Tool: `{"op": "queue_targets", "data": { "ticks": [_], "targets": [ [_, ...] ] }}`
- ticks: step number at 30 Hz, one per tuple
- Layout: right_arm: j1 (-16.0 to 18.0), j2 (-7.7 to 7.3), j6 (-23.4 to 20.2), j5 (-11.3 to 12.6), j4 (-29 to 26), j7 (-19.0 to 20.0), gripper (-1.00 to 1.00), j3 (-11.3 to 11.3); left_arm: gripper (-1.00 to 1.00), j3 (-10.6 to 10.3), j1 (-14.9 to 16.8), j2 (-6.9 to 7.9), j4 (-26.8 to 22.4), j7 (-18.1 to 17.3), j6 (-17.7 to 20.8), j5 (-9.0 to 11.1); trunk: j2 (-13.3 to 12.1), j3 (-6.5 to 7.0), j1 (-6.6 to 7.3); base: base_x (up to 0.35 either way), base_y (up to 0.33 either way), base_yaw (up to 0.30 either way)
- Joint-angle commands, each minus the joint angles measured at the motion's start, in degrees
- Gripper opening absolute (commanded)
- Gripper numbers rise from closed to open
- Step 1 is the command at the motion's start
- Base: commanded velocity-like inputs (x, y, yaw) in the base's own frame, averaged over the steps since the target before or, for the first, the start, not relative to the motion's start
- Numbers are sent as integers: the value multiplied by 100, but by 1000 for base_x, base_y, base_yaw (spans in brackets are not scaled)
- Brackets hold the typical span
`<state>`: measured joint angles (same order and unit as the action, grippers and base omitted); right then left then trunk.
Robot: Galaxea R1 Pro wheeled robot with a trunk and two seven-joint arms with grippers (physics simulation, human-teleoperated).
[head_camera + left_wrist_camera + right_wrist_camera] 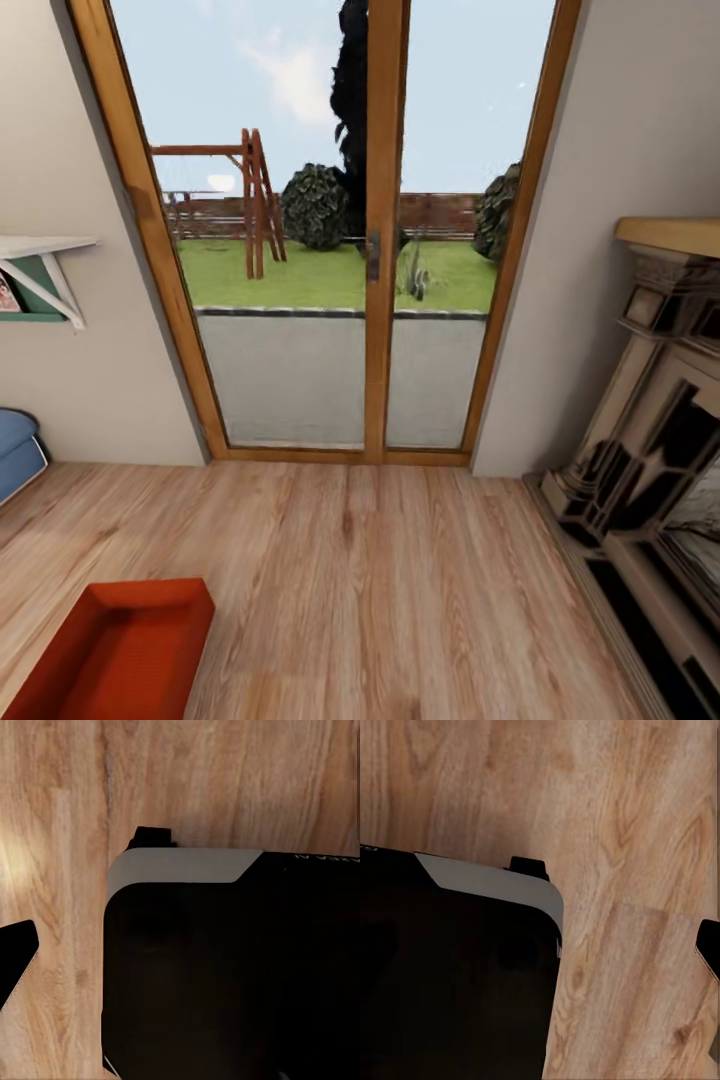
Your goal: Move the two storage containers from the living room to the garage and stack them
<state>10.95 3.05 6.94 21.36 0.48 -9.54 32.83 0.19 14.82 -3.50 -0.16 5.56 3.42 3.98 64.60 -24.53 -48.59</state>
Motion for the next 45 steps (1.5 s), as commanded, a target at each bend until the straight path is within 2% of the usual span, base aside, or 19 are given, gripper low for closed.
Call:
{"op": "queue_targets", "data": {
  "ticks": [1, 38, 45],
  "targets": [
    [3, 4, 18, 53, 5, -13, 100, 48, 100, -2, 3, -2, -2, 16, 20, 41, 3, -6, -3, 322, 0, 0],
    [3, 11, 12, 54, 5, -13, 100, 48, 100, -2, 3, -2, -2, 17, 18, 41, 3, -6, -3, 321, 0, 0],
    [3, 11, 18, 77, 5, -13, 100, 48, 100, -2, 3, 6, -2, 22, 18, 41, 3, -6, -3, 155, 0, 132]
  ]
}}
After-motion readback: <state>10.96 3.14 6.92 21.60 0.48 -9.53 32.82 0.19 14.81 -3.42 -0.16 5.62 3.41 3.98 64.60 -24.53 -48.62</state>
